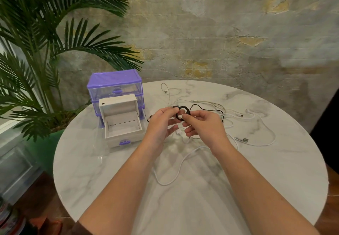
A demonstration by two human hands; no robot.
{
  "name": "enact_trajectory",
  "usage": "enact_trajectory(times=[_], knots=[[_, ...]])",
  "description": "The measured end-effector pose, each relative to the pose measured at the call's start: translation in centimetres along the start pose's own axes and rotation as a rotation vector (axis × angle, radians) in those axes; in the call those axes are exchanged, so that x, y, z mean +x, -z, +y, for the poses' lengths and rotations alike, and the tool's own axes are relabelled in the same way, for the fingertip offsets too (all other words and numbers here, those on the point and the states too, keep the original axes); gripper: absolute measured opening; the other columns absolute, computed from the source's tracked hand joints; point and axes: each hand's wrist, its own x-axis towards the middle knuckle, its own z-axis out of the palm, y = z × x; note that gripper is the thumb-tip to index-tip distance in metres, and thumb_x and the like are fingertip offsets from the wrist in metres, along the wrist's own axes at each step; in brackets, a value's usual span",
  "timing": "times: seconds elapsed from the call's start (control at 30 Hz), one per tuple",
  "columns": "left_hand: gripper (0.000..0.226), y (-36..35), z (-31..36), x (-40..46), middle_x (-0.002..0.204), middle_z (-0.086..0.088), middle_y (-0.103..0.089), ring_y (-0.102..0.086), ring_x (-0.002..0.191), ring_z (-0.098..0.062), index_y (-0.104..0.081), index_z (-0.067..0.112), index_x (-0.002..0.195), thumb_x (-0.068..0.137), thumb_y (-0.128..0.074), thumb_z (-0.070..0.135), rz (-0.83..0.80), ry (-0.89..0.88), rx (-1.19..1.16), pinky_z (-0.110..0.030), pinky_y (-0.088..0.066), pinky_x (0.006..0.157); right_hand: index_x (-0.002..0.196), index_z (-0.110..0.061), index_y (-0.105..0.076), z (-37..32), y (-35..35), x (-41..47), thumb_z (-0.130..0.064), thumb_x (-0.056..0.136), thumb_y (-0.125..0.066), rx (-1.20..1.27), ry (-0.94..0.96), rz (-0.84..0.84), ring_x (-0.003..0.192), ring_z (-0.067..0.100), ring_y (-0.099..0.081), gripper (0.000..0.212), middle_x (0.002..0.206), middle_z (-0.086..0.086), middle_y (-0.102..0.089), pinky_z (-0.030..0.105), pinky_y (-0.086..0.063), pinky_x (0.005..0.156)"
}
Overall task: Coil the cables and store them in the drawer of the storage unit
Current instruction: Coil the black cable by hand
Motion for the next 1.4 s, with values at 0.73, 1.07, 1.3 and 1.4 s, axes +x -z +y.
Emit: enact_trajectory(times=[0.73,1.07,1.3,1.4], knots=[[0.016,0.4,0.1,0.2,0.093,-0.007,-0.069,-0.063,0.087,-0.016,-0.067,0.011,0.108,0.094,-0.059,0.01,-0.071,-0.108,0.086,-0.031,-0.058,0.078,0.102,-0.013,-0.077,1.0,1.0,0.9,-0.021,0.086,-0.072,-0.132,0.075,0.103,0.061,0.011,-0.053,0.019,0.084,0.012,-0.073,0.018,-0.049,0.061],[0.01,3.7,1.3,-0.6,0.073,-0.001,-0.072,-0.062,0.063,-0.009,-0.076,0.015,0.094,0.084,-0.074,0.014,0.08,-0.174,0.308,-0.02,-0.054,0.061,0.097,-0.021,-0.074,-0.3,-1.0,-0.3,-0.015,0.088,-0.069,-0.475,0.466,0.105,0.078,0.003,-0.054,0.012,0.083,-0.01,-0.057,0.01,-0.038,0.066],[0.004,7.1,2.9,-1.8,0.077,0.006,-0.074,-0.06,0.065,-0.004,-0.076,0.026,0.086,0.082,-0.075,0.024,0.172,-0.237,0.34,-0.019,-0.05,0.064,0.101,-0.027,-0.075,-1.6,-4.4,-0.6,-0.025,0.087,-0.07,-0.463,0.517,0.067,0.074,0.003,-0.055,0.015,0.087,-0.01,-0.058,0.013,-0.041,0.069],[0.008,8.8,3.8,-2.2,0.081,0.009,-0.074,-0.063,0.072,-0.001,-0.076,0.028,0.09,0.082,-0.075,0.029,0.196,-0.295,0.433,-0.013,-0.048,0.066,0.102,-0.024,-0.077,-2.0,-6.1,-0.2,-0.024,0.086,-0.071,-0.4,0.443,0.037,0.074,0.0,-0.059,0.017,0.091,-0.007,-0.071,0.011,-0.043,0.07]])
